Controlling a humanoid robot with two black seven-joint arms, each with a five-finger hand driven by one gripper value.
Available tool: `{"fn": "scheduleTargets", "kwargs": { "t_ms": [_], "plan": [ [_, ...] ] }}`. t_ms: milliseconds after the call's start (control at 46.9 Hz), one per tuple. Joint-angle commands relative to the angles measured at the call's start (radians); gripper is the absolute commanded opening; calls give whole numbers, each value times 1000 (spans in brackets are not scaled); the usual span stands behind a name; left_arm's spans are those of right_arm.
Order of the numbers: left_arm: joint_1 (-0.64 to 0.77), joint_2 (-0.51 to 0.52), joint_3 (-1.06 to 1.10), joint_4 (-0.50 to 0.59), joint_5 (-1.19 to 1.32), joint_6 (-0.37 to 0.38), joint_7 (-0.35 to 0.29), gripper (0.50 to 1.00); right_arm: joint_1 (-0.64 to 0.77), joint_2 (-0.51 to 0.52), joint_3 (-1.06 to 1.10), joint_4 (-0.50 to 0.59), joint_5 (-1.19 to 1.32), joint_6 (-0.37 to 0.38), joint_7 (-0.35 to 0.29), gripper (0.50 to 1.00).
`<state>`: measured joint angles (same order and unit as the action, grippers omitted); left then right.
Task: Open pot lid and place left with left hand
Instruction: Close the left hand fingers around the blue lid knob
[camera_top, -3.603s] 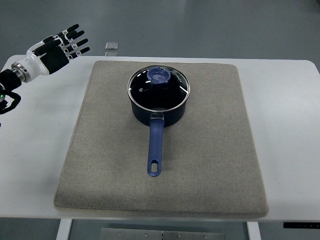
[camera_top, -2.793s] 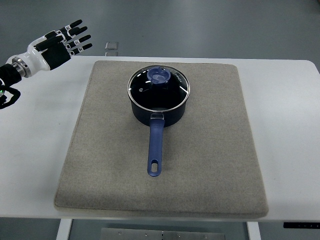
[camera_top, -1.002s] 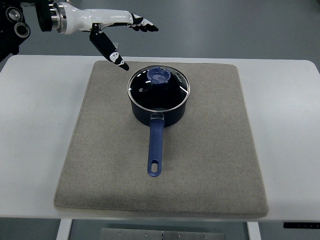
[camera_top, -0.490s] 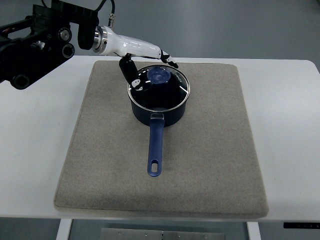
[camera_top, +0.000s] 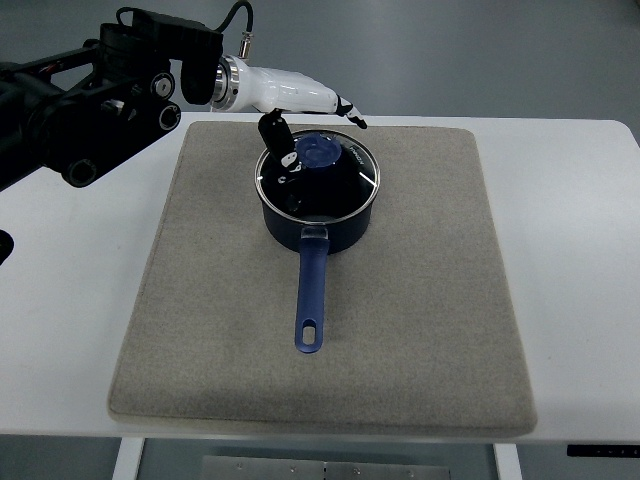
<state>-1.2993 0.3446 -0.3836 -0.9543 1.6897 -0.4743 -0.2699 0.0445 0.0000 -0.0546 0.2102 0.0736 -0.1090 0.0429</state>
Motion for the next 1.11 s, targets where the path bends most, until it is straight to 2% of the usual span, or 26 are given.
{"fn": "scheduleTargets", "kwargs": {
  "t_ms": [0,213,533,640,725,768,832,896,981,1087],
  "plan": [
    [0,-1,12,0,1,0,0,889,0,0,-1,0,0,0,0,915],
    [0,-4,22,3,34,0,1,838,0,0,1,0,0,0,0,915],
    [0,-7,20,3,34,0,1,812,0,0,1,0,0,0,0,915],
    [0,-7,20,3,34,0,1,771,0,0,-1,0,0,0,0,915],
    [0,-6,22,3,36,0,1,709,0,0,1,0,0,0,0,915],
    [0,-6,22,3,34,0,1,699,0,0,1,0,0,0,0,915],
    [0,-6,22,3,36,0,1,622,0,0,1,0,0,0,0,915],
    [0,-6,22,3,34,0,0,581,0,0,-1,0,0,0,0,915],
    [0,-6,20,2,34,0,0,500,0,0,1,0,0,0,0,915],
    [-2,-6,14,2,34,0,0,500,0,0,1,0,0,0,0,915]
  ]
}}
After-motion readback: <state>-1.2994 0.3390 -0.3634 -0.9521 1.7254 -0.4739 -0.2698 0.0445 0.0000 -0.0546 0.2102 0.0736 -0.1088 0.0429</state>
